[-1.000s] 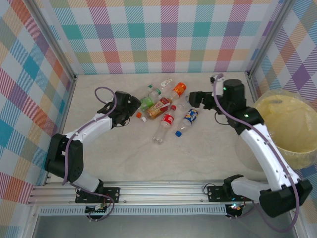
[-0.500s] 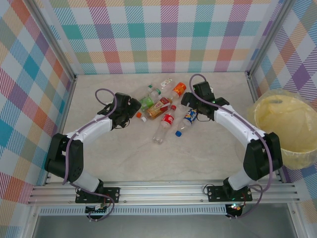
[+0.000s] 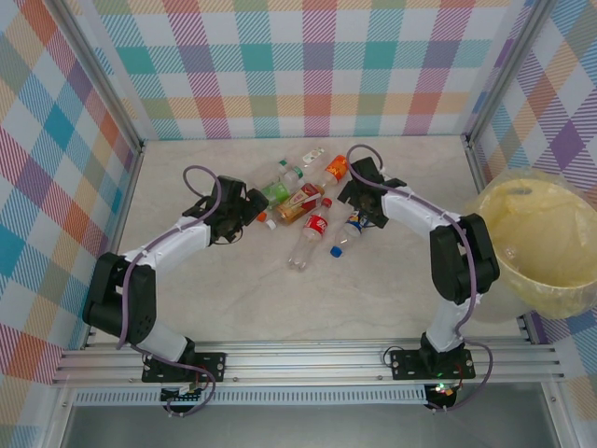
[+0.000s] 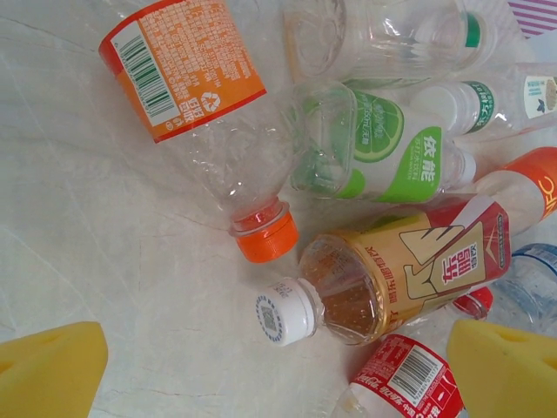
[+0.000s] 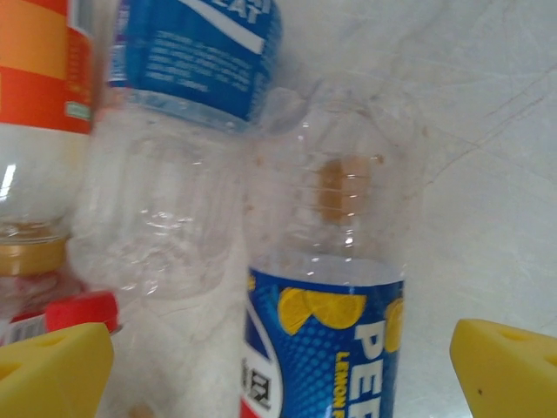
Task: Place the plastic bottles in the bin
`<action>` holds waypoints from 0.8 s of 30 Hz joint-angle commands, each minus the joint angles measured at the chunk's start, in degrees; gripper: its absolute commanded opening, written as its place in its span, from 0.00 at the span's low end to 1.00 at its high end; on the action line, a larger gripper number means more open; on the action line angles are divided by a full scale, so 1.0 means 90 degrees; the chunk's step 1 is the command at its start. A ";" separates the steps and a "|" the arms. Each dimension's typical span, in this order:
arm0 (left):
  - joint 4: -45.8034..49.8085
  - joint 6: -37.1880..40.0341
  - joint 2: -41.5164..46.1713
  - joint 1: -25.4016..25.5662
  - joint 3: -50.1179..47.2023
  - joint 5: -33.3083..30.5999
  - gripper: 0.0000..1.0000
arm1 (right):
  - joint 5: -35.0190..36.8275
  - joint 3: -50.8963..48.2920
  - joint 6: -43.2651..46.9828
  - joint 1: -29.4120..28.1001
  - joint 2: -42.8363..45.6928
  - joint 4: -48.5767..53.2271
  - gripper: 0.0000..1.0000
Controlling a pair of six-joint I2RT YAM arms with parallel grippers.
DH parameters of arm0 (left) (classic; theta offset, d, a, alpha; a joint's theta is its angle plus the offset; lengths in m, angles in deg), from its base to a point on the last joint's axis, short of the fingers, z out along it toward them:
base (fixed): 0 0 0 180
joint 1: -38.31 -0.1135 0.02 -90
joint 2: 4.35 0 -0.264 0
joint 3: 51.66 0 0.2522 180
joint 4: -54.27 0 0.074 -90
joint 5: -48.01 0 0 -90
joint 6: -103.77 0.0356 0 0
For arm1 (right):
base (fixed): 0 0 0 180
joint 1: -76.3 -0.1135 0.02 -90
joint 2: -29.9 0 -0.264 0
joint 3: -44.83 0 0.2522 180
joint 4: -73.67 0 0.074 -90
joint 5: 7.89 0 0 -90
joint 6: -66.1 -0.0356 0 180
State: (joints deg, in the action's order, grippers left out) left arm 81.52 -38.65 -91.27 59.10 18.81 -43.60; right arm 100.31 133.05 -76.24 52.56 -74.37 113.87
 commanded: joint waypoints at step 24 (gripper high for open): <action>-0.0007 0.0226 -0.0083 -0.0094 0.0017 0.0128 1.00 | -0.0019 -0.0621 0.0405 0.0199 -0.0471 -0.0815 0.65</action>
State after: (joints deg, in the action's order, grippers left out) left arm 81.46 -37.56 -90.92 59.10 17.54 -43.71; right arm 98.95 129.94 -73.81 54.26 -81.34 108.44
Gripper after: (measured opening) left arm 0.997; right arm 0.663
